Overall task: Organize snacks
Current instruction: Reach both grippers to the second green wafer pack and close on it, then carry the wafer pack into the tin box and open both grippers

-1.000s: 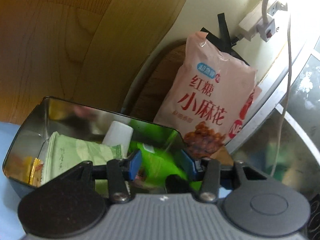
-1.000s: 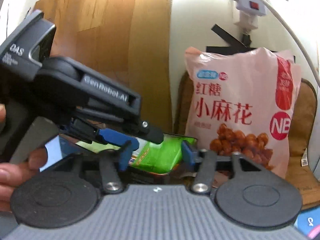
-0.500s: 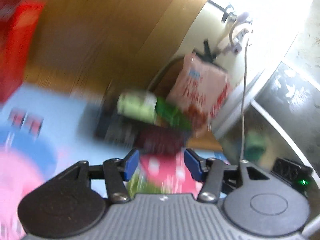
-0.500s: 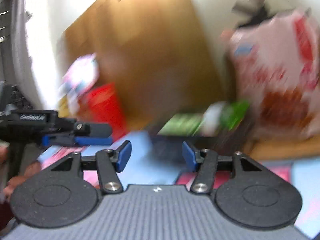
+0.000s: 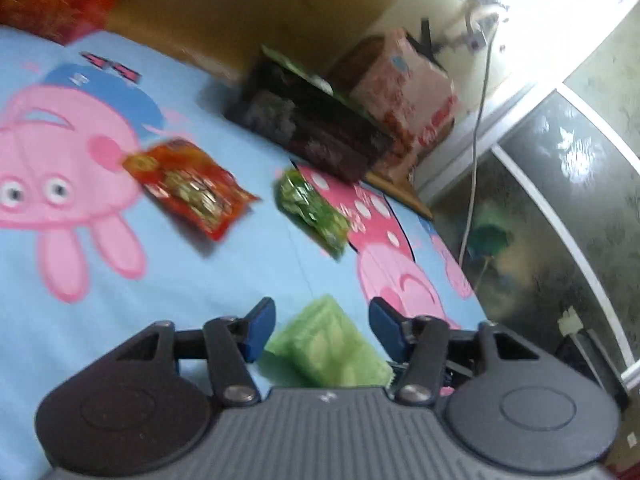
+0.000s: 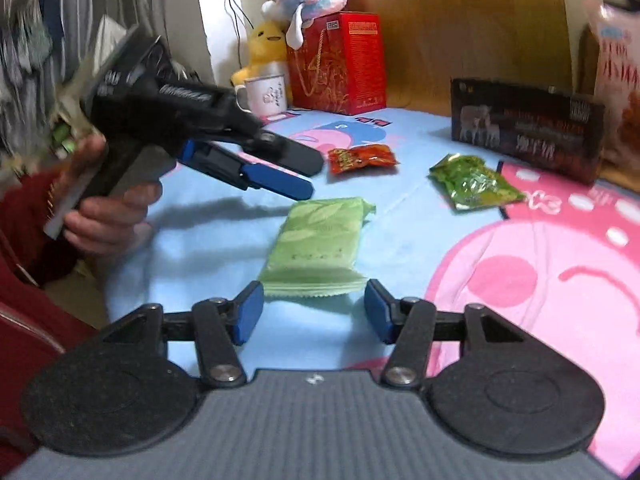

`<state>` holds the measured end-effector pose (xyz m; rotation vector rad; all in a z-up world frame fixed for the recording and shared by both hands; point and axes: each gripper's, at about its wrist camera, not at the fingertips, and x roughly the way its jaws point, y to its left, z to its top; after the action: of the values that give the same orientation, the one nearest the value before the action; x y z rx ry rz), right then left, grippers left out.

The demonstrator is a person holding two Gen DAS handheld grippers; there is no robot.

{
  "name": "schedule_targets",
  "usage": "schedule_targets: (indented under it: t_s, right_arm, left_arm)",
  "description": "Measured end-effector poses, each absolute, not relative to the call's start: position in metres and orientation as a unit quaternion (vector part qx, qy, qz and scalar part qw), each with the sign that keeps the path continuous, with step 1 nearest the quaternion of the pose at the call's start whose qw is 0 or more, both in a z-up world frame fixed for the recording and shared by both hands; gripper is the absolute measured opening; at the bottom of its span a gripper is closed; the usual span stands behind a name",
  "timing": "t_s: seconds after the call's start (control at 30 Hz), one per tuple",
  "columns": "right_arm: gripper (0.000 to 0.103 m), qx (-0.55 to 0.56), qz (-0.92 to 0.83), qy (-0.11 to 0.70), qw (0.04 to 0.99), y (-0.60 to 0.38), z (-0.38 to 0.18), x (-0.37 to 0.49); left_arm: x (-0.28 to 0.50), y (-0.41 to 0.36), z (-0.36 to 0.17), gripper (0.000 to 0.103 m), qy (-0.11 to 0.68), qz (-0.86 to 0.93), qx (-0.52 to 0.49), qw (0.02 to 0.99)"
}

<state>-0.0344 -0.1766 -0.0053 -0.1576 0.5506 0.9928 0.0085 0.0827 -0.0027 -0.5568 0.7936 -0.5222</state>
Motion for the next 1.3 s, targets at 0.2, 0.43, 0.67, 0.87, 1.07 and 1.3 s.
schedule_targets:
  t_s: [0.2,0.43,0.67,0.87,1.07,1.3]
  right_arm:
    - [0.026,-0.072,0.349,0.242,0.903,-0.178,-0.007,-0.010]
    - [0.048,-0.010,0.368,0.229,0.901,-0.199,0.000,-0.008]
    - [0.054,-0.078,0.398,0.243,0.881,-0.181,-0.013,-0.030]
    - [0.034,-0.094,0.403,0.233,0.880,-0.172,-0.014,-0.027]
    - [0.028,-0.070,0.401,0.237,0.882,-0.167,-0.010,-0.011]
    - [0.028,-0.049,0.378,0.163,0.910,-0.167,0.027,0.018]
  left_arm:
    - [-0.003,0.073,-0.009,0.037,0.387,-0.253,-0.258,0.848]
    - [-0.014,0.098,0.000,0.048,0.366,-0.237,-0.289,0.853]
    - [-0.003,0.084,-0.005,0.048,0.386,-0.255,-0.287,0.839]
    - [0.001,0.064,-0.011,0.037,0.400,-0.273,-0.263,0.834]
    - [0.015,0.065,-0.001,0.035,0.391,-0.264,-0.257,0.843]
    - [0.058,0.064,0.055,0.035,0.328,-0.269,-0.229,0.876]
